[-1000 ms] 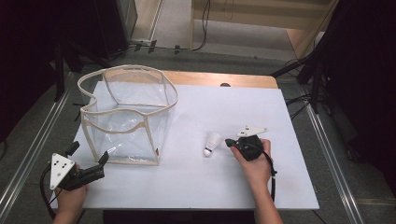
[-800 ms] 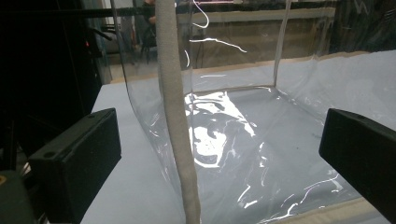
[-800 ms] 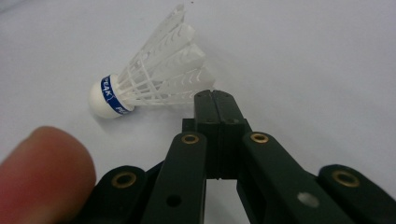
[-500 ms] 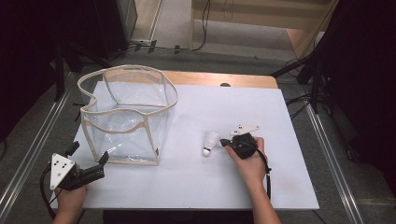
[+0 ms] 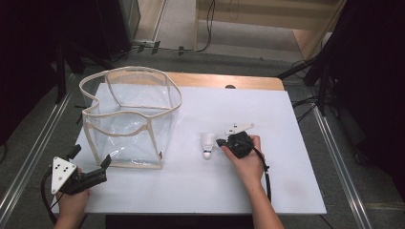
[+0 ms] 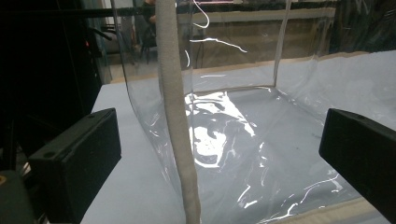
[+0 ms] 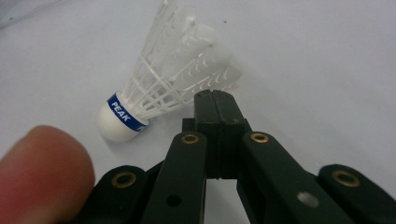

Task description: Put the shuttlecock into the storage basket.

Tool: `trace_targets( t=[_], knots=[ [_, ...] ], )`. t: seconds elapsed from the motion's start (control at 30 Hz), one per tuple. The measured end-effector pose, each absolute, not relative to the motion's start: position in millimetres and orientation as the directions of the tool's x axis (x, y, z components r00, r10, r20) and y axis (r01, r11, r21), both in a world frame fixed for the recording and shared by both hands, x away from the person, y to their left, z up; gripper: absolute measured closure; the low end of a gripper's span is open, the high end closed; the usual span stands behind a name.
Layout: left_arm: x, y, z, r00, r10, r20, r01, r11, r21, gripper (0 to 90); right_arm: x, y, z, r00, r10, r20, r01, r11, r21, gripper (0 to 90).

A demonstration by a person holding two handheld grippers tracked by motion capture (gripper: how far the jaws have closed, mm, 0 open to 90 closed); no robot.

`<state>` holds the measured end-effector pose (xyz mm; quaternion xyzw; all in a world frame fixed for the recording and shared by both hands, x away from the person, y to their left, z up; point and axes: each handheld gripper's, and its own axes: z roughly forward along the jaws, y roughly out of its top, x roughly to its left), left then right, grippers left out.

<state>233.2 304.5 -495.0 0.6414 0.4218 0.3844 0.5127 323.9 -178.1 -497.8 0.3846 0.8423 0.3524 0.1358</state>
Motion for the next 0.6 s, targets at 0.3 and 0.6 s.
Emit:
trace_targets(
  t=[0.3,0.6],
  knots=[
    [233,304,-495,0.348,0.935,0.061,0.147,-0.119,0.982,0.0,329,-166,-496,-0.682,0.730,0.053,0.544,0.457,0.704,88.1],
    [233,305,-495,0.350,0.935,0.060,0.147,-0.118,0.982,0.0,330,-155,-492,-0.698,0.713,0.062,0.531,0.458,0.713,88.1]
  ],
)
